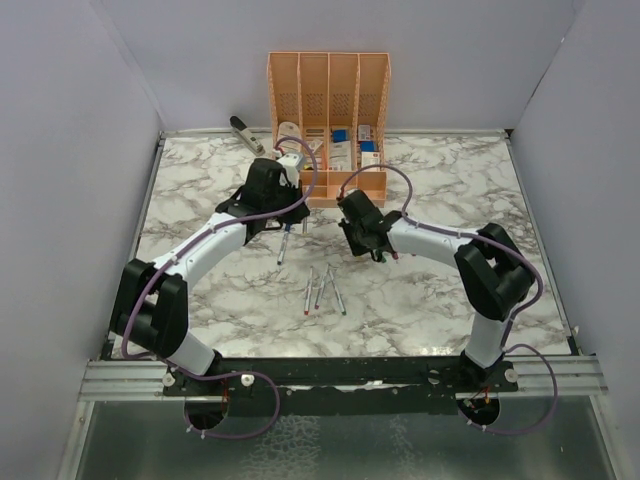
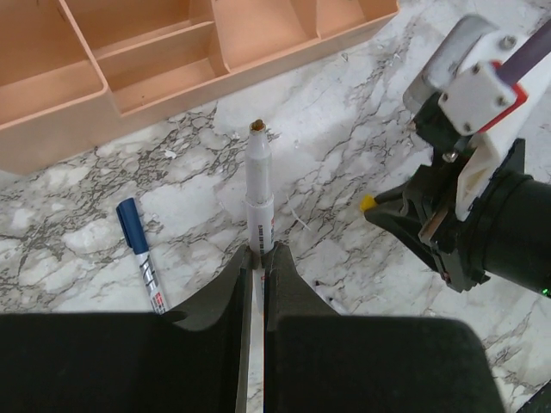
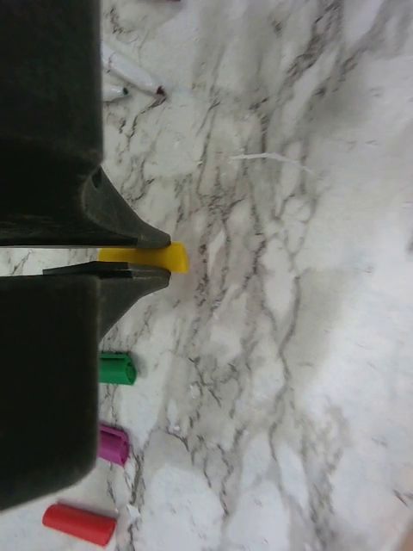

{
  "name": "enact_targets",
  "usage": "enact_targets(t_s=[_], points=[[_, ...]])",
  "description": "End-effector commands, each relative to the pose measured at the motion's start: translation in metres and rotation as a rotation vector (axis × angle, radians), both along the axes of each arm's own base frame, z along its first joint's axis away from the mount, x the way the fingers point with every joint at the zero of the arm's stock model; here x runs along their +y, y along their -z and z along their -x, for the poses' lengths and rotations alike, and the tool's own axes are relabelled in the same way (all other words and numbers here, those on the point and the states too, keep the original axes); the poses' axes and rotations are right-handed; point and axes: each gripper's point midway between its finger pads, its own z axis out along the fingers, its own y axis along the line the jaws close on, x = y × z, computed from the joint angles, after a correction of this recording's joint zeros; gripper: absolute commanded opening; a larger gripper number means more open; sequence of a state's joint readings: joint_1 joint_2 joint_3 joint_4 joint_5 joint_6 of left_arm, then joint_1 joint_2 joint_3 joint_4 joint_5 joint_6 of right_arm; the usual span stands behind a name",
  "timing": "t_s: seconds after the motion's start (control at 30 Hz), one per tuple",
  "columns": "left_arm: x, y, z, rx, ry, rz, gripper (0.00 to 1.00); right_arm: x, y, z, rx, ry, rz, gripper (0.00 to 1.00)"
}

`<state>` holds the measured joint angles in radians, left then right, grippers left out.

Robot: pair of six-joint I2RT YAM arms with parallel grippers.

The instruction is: Insert the pens into the pen caps

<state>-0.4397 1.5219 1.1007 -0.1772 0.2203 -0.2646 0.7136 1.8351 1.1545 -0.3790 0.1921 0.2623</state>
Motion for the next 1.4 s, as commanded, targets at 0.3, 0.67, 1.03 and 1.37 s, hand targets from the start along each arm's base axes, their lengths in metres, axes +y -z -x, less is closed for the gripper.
enact_targets(t_s=[0.3, 0.67, 1.03, 1.37], points=[[-0.022, -0.033, 0.018, -0.142, 0.165, 0.168, 0.00, -0.019, -0.170, -0.111, -0.432, 0.191, -0.389, 0.01], [-0.065, -0.065, 0.044, -0.180, 0.427, 0.430, 0.00, -0.019, -0.293, -0.071, -0.781, -0.102, -0.913, 0.01], [-0.081, -0.079, 0.049, -0.138, 0.546, 0.491, 0.00, 0.005, -0.311, -0.043, -0.778, -0.315, -1.022, 0.01], [-0.085, -0.087, 0.052, -0.141, 0.580, 0.505, 0.00, 0.018, -0.305, -0.033, -0.718, -0.394, -1.089, 0.01]])
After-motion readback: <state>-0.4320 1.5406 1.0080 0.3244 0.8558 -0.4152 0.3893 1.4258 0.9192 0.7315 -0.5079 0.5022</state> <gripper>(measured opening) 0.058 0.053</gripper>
